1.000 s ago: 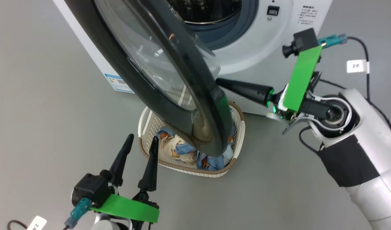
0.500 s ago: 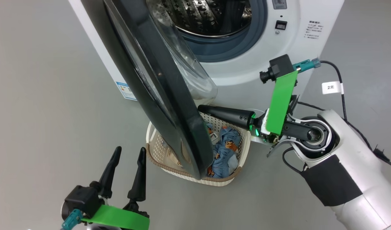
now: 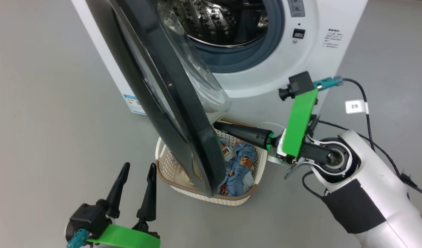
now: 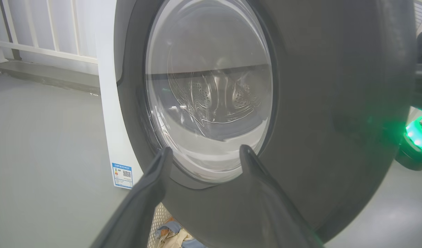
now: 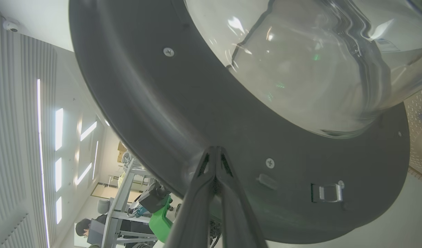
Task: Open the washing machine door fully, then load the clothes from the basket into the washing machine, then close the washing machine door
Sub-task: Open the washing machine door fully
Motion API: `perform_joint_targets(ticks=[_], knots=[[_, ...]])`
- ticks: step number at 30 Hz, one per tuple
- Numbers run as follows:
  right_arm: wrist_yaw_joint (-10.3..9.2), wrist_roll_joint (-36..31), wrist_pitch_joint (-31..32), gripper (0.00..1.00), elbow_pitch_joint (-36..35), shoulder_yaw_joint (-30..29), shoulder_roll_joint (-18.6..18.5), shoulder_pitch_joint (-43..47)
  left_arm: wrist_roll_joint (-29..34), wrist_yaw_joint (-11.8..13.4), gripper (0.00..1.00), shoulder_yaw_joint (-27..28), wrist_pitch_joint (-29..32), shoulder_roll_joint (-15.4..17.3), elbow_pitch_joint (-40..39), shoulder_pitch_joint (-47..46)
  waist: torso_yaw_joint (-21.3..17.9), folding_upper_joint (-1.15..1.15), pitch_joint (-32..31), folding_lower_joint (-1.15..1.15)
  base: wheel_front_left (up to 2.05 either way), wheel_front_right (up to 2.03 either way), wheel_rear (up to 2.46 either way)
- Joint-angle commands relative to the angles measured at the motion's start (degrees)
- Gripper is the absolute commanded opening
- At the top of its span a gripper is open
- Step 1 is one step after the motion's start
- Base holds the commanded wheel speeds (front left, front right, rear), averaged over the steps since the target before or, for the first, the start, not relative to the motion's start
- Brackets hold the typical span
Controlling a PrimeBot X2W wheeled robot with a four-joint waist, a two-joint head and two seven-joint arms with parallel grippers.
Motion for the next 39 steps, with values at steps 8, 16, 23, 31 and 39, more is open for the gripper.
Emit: perform_joint_targets(ticks=[8,16,23,31,39], knots=[[0.34,-1.6,-6.0,1.0,-2.7,-0.9,-2.7,3.1,2.1,0.0,1.0,2.6,-0.4,1.1,-0.5,0.0,-3.5,0.0,-1.8,0.0,0.0,0.0,0.0],[0.34,-2.9,-10.9,1.0,-2.9,0.6,-6.1,5.9,2.2,0.0,1.0,3.6,-0.4,1.6,-0.3,0.9,-6.0,0.0,-3.1,0.0,0.0,0.0,0.0],[0.34,-4.2,-17.7,1.0,-3.0,2.4,-9.8,9.5,2.3,0.0,1.0,4.9,-0.4,2.1,-0.4,2.4,-8.6,0.0,-4.7,0.0,0.0,0.0,0.0],[0.34,-5.2,-27.1,1.0,-1.9,5.5,-14.1,14.2,2.3,0.0,1.0,6.5,-0.4,2.7,-0.6,3.9,-10.7,0.0,-6.1,0.0,0.0,0.0,0.0],[0.34,-5.5,-37.6,1.0,-1.4,7.3,-17.0,17.6,2.4,0.0,1.0,8.0,-0.4,2.6,-1.1,4.9,-12.3,0.0,-6.3,0.0,0.0,0.0,0.0]])
